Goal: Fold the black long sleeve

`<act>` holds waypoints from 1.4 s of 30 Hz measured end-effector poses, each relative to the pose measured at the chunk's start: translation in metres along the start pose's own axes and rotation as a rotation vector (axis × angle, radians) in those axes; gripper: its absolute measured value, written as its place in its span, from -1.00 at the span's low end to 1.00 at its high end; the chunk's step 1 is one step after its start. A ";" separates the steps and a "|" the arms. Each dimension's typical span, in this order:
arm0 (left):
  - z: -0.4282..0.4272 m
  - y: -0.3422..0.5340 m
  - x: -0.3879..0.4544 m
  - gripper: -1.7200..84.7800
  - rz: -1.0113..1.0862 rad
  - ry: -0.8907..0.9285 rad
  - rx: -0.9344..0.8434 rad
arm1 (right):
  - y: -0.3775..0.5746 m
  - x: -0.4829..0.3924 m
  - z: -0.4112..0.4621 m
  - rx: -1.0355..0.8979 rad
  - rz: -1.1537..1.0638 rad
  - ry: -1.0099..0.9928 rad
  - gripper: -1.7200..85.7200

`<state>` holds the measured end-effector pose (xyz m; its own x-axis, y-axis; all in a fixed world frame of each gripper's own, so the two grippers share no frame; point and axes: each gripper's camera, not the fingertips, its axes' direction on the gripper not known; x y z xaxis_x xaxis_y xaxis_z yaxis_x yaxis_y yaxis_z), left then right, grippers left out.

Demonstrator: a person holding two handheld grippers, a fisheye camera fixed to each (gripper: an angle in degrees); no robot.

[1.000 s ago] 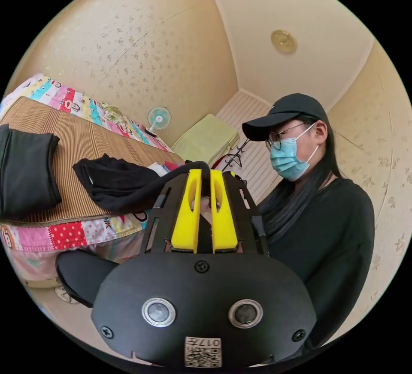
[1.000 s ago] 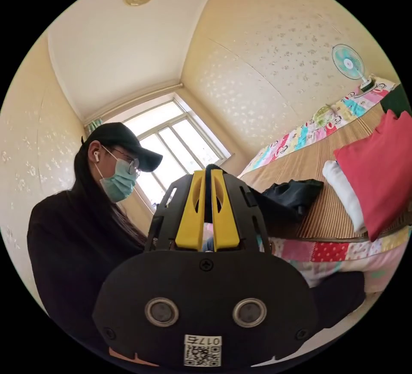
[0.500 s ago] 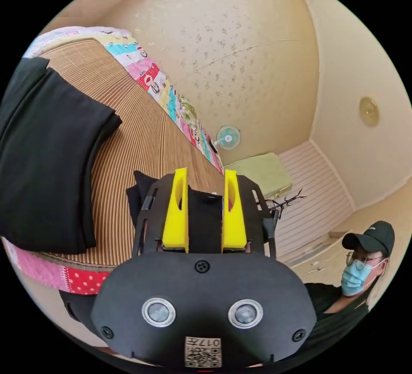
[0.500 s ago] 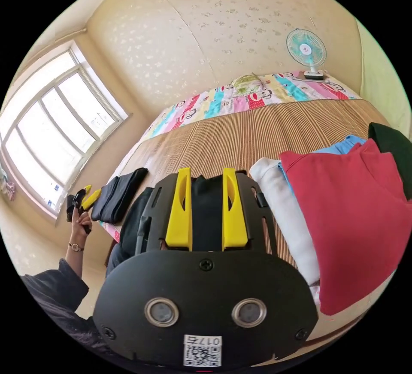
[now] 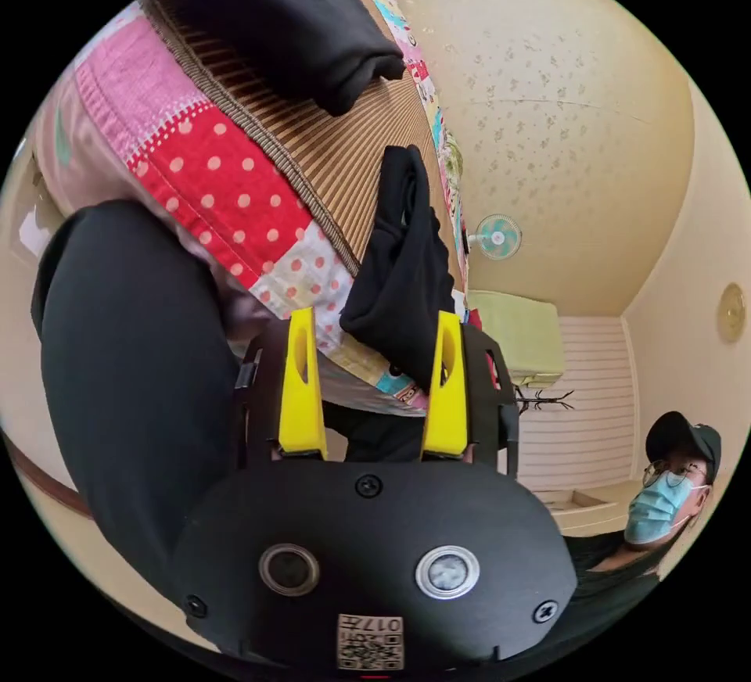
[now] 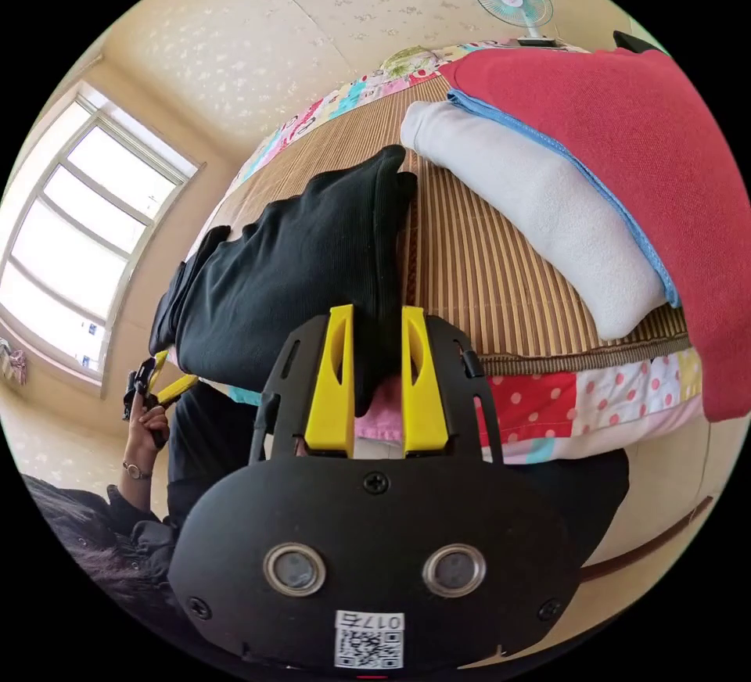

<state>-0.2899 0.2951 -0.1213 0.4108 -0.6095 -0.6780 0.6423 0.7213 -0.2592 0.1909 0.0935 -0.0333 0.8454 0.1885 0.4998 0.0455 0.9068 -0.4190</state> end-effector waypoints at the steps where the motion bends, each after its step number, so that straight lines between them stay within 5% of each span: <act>1: 0.002 -0.001 -0.002 -0.59 -0.008 0.010 0.003 | -0.002 0.000 0.000 0.002 -0.017 -0.001 -0.75; 6: -0.002 -0.011 0.041 -0.84 0.114 0.206 0.089 | -0.006 0.004 -0.005 0.013 -0.040 0.007 -0.78; 10: 0.036 -0.012 0.161 -0.85 0.446 0.084 0.069 | -0.009 0.021 -0.009 0.047 0.012 -0.062 -0.80; 14: 0.166 0.031 0.271 -0.85 0.771 0.080 -0.157 | -0.016 0.037 -0.026 0.045 0.060 -0.085 -0.80; 18: 0.277 0.100 0.282 -0.84 0.901 0.122 -0.436 | -0.009 0.054 -0.064 0.071 0.079 -0.067 -0.79; 22: 0.278 0.117 0.249 -0.81 0.895 0.180 -0.469 | 0.014 0.089 -0.116 0.054 0.126 -0.072 -0.77; 29: 0.215 0.054 0.127 -0.55 0.539 -0.229 -0.180 | 0.051 0.137 -0.154 0.020 0.264 -0.451 -0.67; 33: 0.270 0.043 0.043 -0.63 0.277 -0.071 -0.458 | 0.060 0.150 -0.150 0.036 0.357 -0.618 -0.62; 42: 0.279 0.113 0.025 -0.79 0.237 0.218 -0.616 | 0.082 0.136 -0.147 -0.044 0.436 -0.739 -0.37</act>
<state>-0.0266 0.2695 0.0243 0.3136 -0.3789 -0.8707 0.0403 0.9214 -0.3865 0.3873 0.1379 -0.1109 0.2295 0.7274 0.6466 -0.1695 0.6841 -0.7094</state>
